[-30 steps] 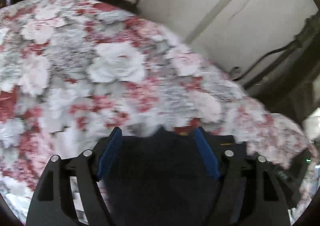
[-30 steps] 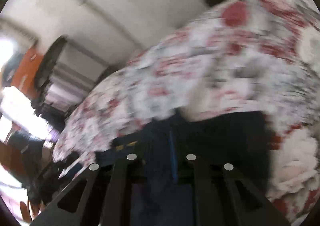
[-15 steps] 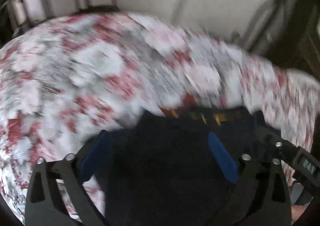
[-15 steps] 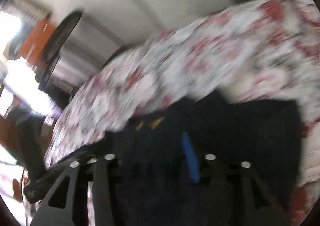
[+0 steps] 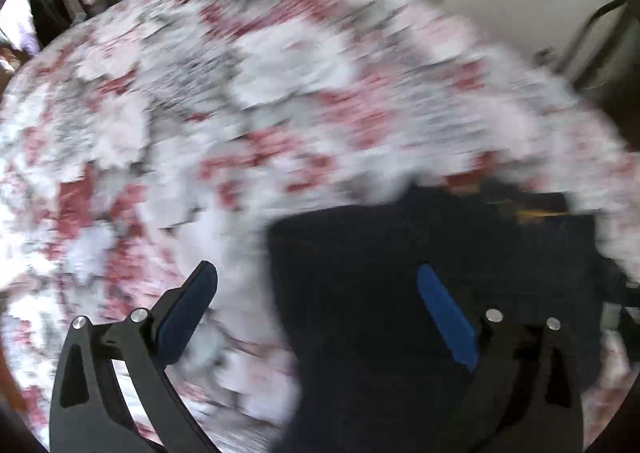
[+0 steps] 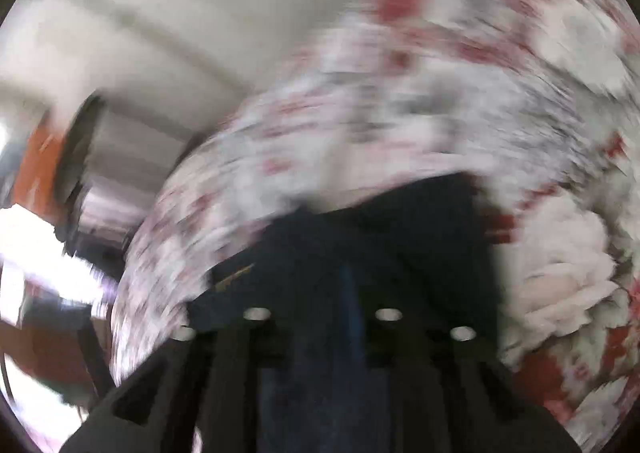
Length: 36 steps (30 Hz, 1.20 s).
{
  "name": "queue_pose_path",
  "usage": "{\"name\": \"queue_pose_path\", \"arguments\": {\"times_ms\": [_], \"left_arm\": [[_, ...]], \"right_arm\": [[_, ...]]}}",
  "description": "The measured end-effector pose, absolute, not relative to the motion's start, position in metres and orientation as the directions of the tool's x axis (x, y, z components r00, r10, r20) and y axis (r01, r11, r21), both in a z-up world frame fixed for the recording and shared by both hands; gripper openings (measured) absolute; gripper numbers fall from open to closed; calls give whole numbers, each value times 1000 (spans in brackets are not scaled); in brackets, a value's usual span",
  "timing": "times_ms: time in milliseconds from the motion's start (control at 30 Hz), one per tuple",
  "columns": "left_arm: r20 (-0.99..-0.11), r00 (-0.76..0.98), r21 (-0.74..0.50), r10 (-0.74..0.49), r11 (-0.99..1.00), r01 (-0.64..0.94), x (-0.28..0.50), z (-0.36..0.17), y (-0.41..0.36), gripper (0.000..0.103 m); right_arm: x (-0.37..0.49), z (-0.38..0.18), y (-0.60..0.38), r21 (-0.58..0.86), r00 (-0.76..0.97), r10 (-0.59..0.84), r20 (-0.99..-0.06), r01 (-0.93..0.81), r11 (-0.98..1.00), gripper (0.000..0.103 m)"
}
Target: Fold small clothes
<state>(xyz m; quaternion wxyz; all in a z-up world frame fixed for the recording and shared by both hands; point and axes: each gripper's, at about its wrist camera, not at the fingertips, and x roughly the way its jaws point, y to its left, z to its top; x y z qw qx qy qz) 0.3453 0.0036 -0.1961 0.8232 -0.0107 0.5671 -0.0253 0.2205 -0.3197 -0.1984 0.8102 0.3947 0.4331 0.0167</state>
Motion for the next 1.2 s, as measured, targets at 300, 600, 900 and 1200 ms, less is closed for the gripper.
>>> {"name": "queue_pose_path", "arguments": {"times_ms": [300, 600, 900, 1200], "left_arm": [[-979, 206, 77, 4, 935, 345, 281, -244, -46, 99], [-949, 309, 155, 69, 952, 265, 261, -192, 13, 98], [-998, 67, 17, -1, 966, 260, 236, -251, -14, 99], [-952, 305, 22, 3, 998, 59, 256, -186, 47, 98]], "right_arm": [[198, -245, -279, 691, 386, 576, -720, 321, 648, 20], [143, -184, -330, 620, 522, 411, -748, 326, 714, 42], [146, -231, -263, 613, 302, 539, -786, 273, 741, 31], [137, -183, -335, 695, 576, 439, -690, 357, 624, 35]]}}
